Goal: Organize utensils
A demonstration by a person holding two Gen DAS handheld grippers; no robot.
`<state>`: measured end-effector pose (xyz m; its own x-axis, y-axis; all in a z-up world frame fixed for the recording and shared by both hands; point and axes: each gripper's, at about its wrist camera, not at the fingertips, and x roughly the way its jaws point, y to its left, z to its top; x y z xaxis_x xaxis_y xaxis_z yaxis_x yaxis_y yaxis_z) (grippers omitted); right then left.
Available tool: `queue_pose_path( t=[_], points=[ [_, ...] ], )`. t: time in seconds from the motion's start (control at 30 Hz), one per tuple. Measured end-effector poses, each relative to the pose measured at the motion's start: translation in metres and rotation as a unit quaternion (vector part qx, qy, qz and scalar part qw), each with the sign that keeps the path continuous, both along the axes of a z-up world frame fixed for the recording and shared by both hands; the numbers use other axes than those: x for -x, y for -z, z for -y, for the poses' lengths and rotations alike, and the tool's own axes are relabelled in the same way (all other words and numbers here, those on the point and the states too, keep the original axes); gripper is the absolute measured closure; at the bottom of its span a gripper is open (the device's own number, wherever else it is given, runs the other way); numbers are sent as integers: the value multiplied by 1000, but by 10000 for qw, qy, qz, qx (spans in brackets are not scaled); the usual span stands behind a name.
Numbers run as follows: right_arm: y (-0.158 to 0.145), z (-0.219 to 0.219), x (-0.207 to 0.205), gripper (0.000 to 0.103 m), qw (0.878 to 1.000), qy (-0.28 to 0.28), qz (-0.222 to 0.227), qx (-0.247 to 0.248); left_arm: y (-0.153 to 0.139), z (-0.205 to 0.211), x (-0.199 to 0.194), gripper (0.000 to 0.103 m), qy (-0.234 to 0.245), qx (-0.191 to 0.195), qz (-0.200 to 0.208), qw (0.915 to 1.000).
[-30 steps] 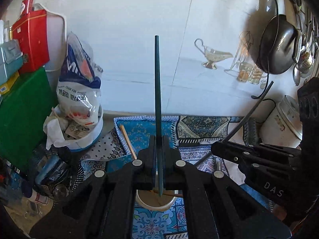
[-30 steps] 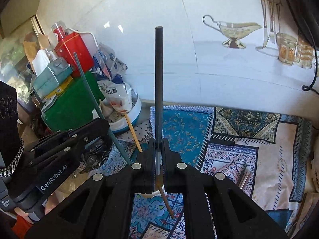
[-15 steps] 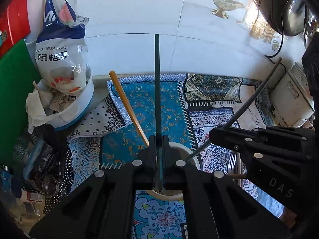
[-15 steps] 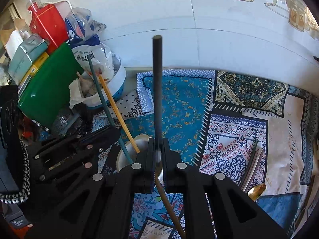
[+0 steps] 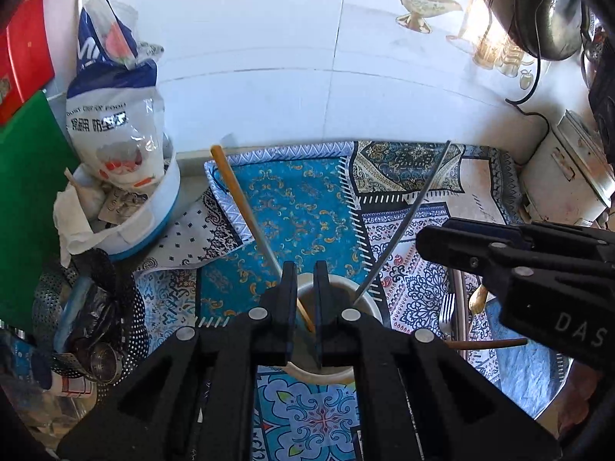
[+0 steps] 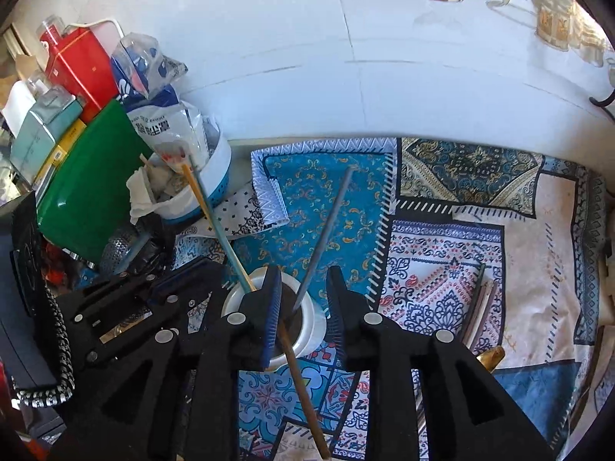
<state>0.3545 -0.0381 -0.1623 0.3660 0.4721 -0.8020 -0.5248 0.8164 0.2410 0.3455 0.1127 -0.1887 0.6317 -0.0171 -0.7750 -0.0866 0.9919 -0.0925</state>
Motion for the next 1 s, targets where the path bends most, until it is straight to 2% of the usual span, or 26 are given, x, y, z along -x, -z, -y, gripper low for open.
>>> queue_pose_path(
  t=[0.23, 0.5, 0.6, 0.8, 1.0],
  points=[
    [-26, 30, 11, 79, 9992, 52, 392, -108, -27, 14, 17, 89, -113, -105, 322, 9994],
    [-49, 75, 22, 77, 9966, 224, 775, -166, -54, 47, 35, 88, -112, -164, 648, 9977],
    [-56, 94, 24, 77, 9954, 315, 885, -201, -65, 62, 39, 85, -72, -137, 792, 9967],
    [-63, 134, 28, 77, 9929, 515, 1060, -146, -82, 103, 40, 82, 132, -116, 1019, 9946],
    [-60, 175, 28, 76, 9916, 753, 1051, -30, -79, 150, 37, 78, 434, -46, 989, 9941]
  ],
)
